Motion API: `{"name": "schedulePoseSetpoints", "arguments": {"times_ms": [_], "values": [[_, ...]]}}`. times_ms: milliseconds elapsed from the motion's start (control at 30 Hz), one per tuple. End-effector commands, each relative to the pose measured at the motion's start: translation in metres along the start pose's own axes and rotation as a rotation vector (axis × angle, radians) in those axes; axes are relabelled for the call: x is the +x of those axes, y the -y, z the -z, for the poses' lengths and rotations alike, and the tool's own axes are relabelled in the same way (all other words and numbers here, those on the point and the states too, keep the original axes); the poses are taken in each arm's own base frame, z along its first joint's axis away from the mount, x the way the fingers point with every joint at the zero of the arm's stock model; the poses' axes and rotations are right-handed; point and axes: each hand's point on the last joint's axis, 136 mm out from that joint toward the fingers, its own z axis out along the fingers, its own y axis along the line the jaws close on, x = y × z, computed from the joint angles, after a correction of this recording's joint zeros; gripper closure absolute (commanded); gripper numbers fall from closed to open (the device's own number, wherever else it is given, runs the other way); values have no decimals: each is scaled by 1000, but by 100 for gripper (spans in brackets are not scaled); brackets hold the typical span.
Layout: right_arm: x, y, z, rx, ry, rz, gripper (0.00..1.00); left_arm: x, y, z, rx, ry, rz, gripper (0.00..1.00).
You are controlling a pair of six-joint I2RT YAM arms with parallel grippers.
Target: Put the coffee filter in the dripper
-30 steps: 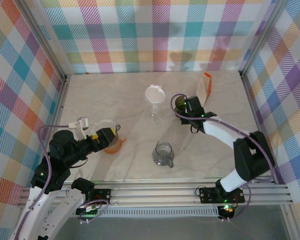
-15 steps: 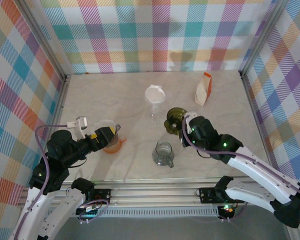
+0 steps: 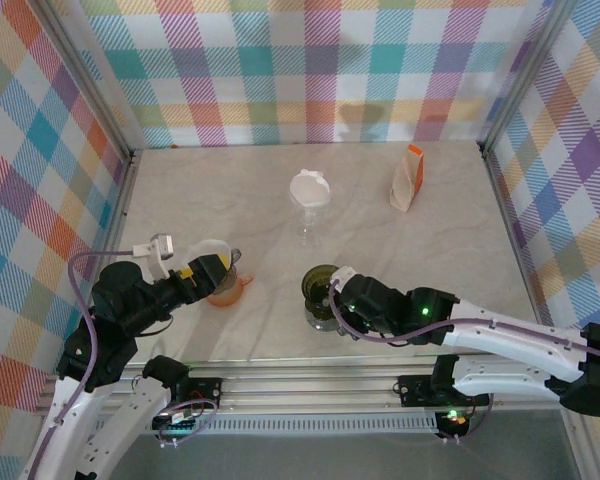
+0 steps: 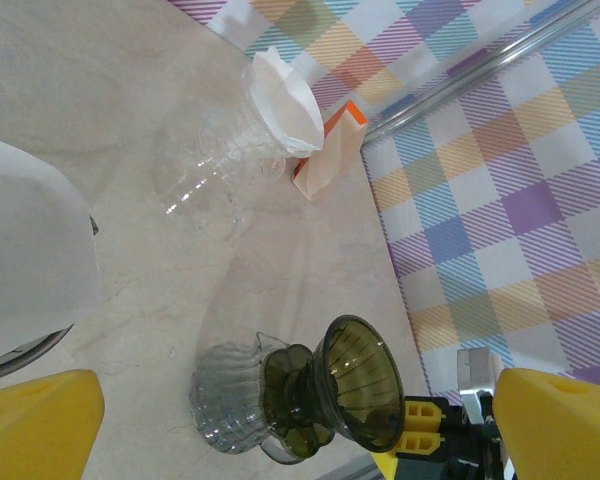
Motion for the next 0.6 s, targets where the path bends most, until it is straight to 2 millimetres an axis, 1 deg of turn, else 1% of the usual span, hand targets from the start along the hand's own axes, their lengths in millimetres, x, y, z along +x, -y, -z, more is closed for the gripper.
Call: {"name": "schedulePoseSetpoints", "arguments": {"times_ms": [0,167,267,433,567], "values": [[-6,9,2,63,47,-21,90,1,4,2,17,-1,-8,0],[-7,12,1,79,60,-29,90,1,4,1,19,-3,-8,0],[-5,7,-3,60,40,-32,89,1,3,1,18,-4,-7,0],[2,5,-12,54,17,-42,89,1,4,1,17,-3,-8,0],[4,2,-14,39,14,-57,88,1,5,1,18,-8,-8,0]]}}
